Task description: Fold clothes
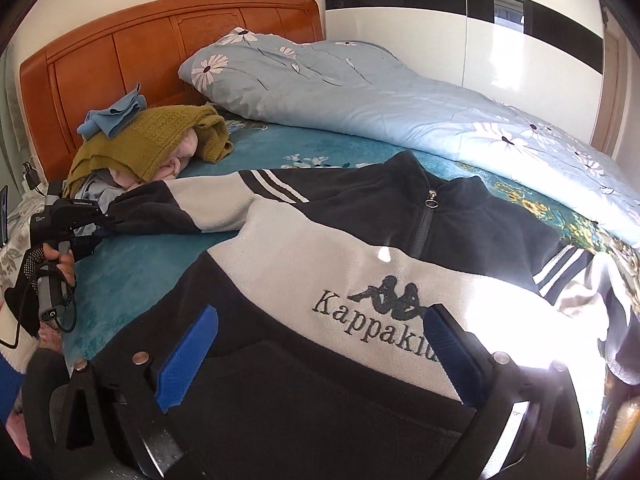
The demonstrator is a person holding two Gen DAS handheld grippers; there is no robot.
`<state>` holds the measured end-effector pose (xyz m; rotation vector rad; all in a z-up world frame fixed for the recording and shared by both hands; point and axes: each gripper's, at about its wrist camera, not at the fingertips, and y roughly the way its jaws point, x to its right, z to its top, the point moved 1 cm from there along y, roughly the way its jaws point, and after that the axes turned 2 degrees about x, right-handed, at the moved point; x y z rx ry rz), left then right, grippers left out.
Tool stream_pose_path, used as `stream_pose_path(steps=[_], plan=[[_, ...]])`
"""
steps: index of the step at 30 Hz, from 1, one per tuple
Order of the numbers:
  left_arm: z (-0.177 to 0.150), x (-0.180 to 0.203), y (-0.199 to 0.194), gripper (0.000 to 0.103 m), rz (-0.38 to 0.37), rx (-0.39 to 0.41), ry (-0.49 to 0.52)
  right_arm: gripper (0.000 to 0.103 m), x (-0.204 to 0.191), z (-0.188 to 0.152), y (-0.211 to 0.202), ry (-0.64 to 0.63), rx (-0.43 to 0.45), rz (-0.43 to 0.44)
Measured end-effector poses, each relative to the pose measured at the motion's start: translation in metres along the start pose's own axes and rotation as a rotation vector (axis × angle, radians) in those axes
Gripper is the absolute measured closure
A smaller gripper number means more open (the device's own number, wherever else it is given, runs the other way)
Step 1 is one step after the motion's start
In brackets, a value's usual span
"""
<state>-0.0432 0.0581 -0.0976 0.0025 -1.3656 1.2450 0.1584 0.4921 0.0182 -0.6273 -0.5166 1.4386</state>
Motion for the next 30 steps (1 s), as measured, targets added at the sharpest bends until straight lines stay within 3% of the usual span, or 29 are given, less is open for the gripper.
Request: stream_pose_path(steps=[2, 4, 8, 12, 15, 17, 23, 26, 30], plan=[[0.001, 0.012, -0.008, 0.094, 0.016, 0.044, 0.052, 0.000, 0.005, -0.004, -0.001, 0.009, -0.001, -0.003], [0.002, 0.037, -0.020, 0.094, 0.031, 0.098, 0.169, 0.000, 0.013, -0.008, 0.000, 0.020, -0.007, -0.018], [-0.002, 0.081, -0.029, 0.094, 0.025, 0.113, 0.314, 0.000, 0.033, -0.020, 0.008, 0.096, -0.042, -0.026], [-0.005, 0.129, -0.033, 0.094, 0.018, 0.141, 0.423, 0.000, 0.045, -0.038, 0.007, 0.162, -0.071, 0.028], [-0.008, 0.178, -0.035, 0.094, -0.013, 0.165, 0.486, 0.000, 0.054, -0.047, 0.001, 0.184, -0.068, 0.007], [-0.017, 0.221, -0.037, 0.094, -0.060, 0.182, 0.581, 0.000, 0.062, -0.052, -0.005, 0.208, -0.055, 0.002], [-0.084, 0.358, -0.035, 0.094, -0.234, 0.143, 0.834, 0.000, 0.088, -0.056, -0.023, 0.274, -0.010, -0.037], [-0.127, 0.407, -0.033, 0.094, -0.329, 0.066, 0.921, 0.000, 0.105, -0.060, -0.037, 0.304, 0.018, -0.065], [-0.202, 0.446, -0.009, 0.094, -0.361, -0.032, 1.075, 0.000, 0.128, -0.068, -0.057, 0.345, 0.050, -0.113]])
